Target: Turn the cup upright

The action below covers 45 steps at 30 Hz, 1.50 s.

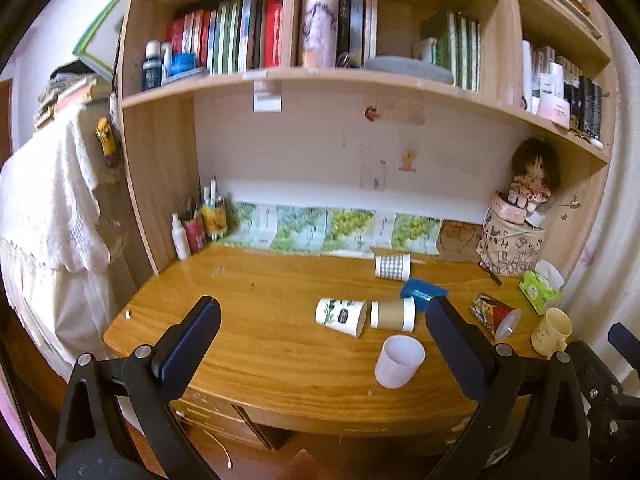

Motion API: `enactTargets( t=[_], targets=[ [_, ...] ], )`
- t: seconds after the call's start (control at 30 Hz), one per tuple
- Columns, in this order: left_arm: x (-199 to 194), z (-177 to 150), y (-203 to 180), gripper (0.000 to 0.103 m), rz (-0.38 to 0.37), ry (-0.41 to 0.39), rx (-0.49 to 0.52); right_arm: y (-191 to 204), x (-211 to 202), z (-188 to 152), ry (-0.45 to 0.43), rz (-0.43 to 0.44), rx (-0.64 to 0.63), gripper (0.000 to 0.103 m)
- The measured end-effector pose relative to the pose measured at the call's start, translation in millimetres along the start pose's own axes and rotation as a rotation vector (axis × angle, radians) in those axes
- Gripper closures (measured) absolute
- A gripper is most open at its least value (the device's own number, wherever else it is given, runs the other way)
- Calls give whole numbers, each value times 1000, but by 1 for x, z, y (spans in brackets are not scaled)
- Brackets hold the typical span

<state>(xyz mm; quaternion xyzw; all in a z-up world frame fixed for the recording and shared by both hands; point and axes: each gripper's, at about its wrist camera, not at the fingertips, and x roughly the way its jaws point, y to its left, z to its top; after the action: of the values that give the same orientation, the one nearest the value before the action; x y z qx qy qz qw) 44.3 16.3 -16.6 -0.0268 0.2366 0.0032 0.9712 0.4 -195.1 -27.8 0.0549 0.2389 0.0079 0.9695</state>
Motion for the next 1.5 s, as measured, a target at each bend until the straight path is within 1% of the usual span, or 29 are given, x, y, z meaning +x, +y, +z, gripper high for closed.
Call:
enactTargets(
  t=[0.1,0.27,0.43,0.57,0.77,1.03,1.3,1.5],
  targets=[
    [-7,1,-4,1,0,-37,15,-2,-5,1,-29,-4,2,1],
    [-15,2,-9,1,-6,-76,35,-2,-12,0,-69,-7,-5,1],
    [-19,2,-11,1,-9,-99,47,-2,-16,2,-107,-8,-8,1],
    [-21,2,-12,1,-14,-113,51,-1,-18,2,-117,-4,-15,1],
    [-21,1,-11,1,-24,-112,49,-1,-16,3,-117,4,-20,1],
    [-19,0,-16,1,-33,-91,44,-2,-15,3,-102,14,-25,1],
    [-16,-1,-23,1,-41,-72,54,-8,-10,2,-61,24,-13,1],
    [-14,0,-26,1,-39,-66,57,-10,-8,2,-51,23,-4,1]
  ],
)
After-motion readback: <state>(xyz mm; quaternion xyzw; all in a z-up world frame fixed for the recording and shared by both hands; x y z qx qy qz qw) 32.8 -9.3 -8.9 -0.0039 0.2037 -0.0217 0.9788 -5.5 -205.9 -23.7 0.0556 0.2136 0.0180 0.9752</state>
